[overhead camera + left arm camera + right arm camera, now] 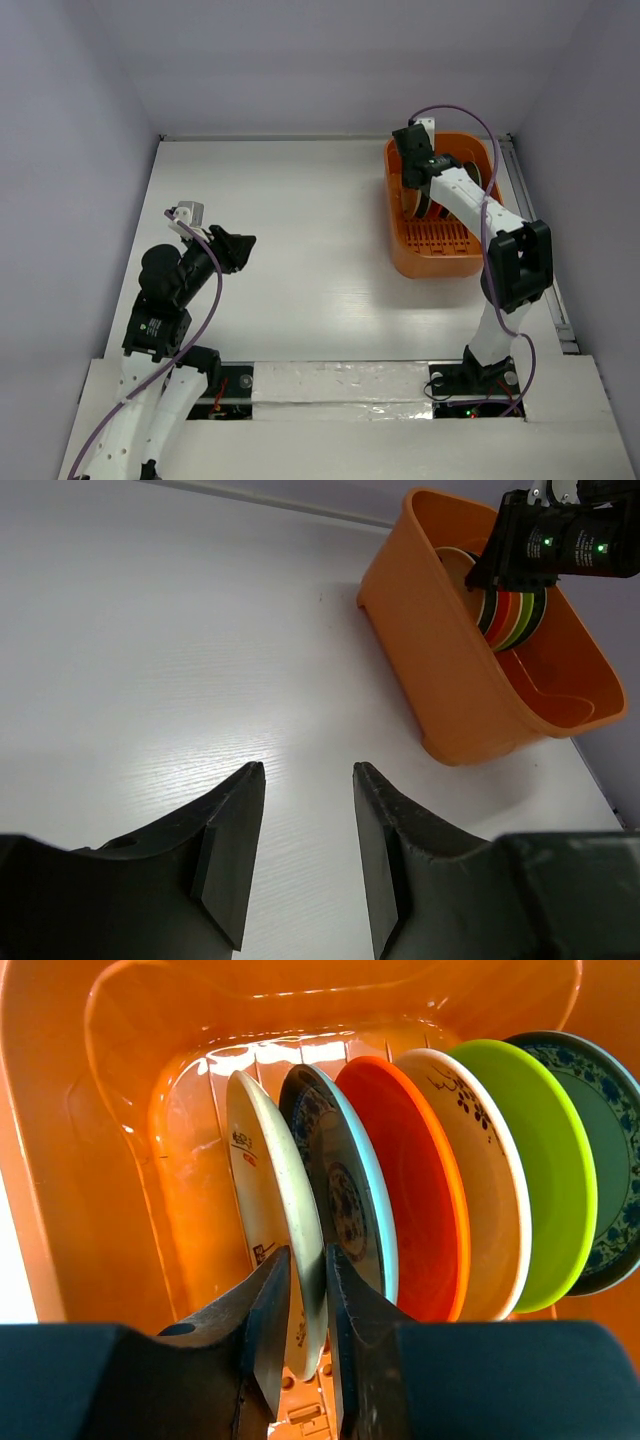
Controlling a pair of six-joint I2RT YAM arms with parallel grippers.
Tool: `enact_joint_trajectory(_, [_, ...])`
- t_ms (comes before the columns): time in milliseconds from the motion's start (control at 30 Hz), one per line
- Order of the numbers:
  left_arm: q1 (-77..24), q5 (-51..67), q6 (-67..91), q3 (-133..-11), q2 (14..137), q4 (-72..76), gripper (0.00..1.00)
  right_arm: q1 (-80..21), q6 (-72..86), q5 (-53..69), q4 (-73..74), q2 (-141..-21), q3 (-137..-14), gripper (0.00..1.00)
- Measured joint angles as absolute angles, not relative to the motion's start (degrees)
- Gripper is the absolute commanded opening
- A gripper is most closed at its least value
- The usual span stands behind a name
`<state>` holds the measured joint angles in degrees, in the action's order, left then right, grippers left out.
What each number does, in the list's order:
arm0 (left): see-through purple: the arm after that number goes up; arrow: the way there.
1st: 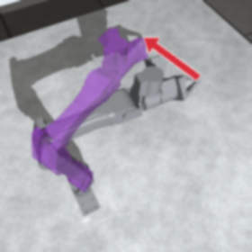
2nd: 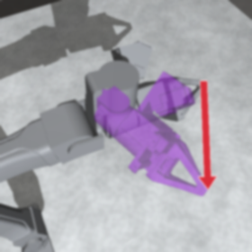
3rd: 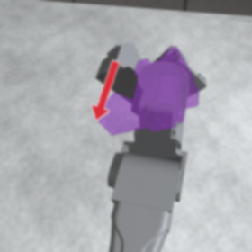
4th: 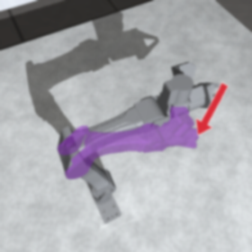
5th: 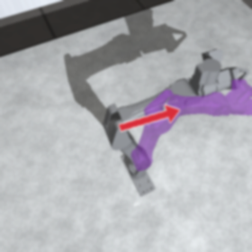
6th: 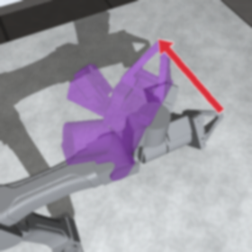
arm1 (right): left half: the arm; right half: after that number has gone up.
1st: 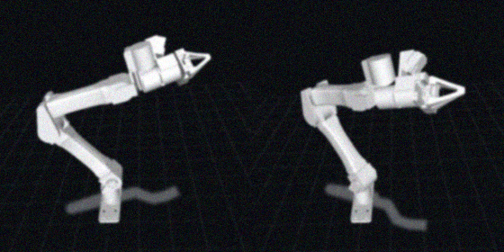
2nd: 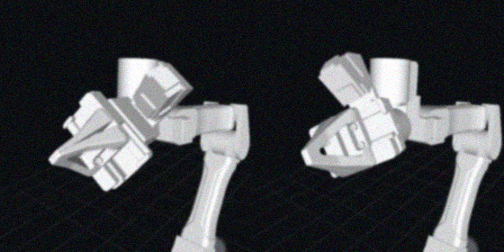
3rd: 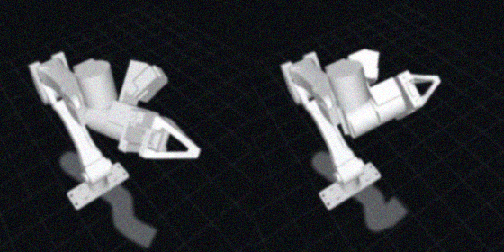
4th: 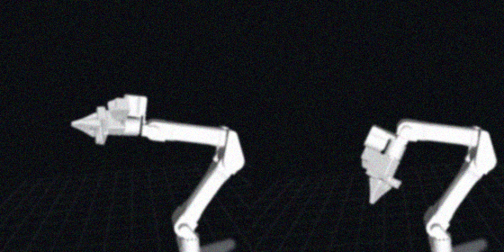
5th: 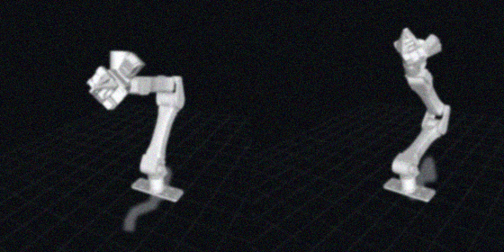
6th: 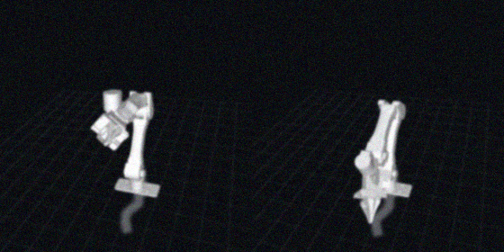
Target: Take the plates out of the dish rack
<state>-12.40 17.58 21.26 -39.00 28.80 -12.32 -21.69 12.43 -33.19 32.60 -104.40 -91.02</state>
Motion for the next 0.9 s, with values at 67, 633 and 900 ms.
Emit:
enact_joint_trajectory(67, [-12.4, 17.6, 21.2, -39.0, 28.8, -12.3, 0.38, -21.7, 12.1, -33.3, 32.6, -104.4, -91.0, 0.24])
enact_joint_trajectory(633, [-12.4, 17.5, 21.3, -39.0, 28.7, -12.3, 0.38, -23.3, 7.1, -38.6, 34.3, -104.3, -92.4, 0.05])
enact_joint_trajectory(900, [-12.4, 17.5, 21.2, -39.0, 28.7, -12.3, 0.39, -25.7, 5.7, -41.1, 36.0, -101.6, -94.2, 0.0])
